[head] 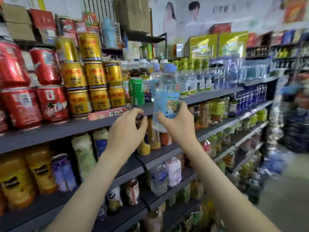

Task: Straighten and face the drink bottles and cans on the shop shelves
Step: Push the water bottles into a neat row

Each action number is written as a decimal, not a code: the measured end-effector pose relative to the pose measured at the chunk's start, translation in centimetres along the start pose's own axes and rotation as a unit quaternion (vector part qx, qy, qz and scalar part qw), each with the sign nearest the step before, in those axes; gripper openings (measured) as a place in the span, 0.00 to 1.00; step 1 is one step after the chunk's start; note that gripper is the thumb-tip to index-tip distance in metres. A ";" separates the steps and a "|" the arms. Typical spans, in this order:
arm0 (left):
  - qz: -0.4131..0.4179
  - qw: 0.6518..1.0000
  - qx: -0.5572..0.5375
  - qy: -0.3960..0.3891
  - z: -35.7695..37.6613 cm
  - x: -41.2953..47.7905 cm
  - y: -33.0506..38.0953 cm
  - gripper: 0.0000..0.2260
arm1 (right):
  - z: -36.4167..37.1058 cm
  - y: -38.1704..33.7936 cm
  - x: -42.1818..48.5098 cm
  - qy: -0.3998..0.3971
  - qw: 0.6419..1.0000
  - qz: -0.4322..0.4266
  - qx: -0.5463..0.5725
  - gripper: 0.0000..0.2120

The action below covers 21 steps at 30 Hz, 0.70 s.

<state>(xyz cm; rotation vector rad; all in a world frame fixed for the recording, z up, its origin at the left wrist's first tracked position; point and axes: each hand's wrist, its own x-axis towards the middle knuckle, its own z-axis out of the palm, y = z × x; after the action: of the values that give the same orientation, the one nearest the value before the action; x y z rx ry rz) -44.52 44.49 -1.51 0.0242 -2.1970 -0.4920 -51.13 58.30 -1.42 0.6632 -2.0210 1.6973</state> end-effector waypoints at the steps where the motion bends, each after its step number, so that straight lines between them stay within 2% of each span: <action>1: -0.005 1.000 0.003 -0.002 2.2 0.9 1.7 0.09 | -2.4 1.8 1.2 0.004 1.000 0.004 -0.007 0.27; 3: -0.019 1.000 0.000 0.000 6.1 2.6 4.7 0.10 | -6.6 5.0 3.4 0.006 1.000 0.012 -0.022 0.28; 6: -0.033 0.999 -0.002 -0.011 11.4 4.9 7.8 0.10 | -11.6 9.0 6.4 -0.002 0.999 0.012 -0.038 0.24; 12: -0.025 0.999 0.020 -0.039 20.5 9.5 11.4 0.10 | -17.0 16.0 12.9 0.021 0.999 0.024 -0.014 0.22; 21: 0.041 0.997 -0.026 -0.064 37.8 19.4 18.5 0.12 | -26.8 26.0 23.7 0.071 0.995 0.034 -0.056 0.21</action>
<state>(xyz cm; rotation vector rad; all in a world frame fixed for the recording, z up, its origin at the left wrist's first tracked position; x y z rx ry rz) -82.69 70.69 -1.16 -0.1279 -2.2995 -0.5168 -85.37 86.26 -3.22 0.4287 -2.0406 1.6073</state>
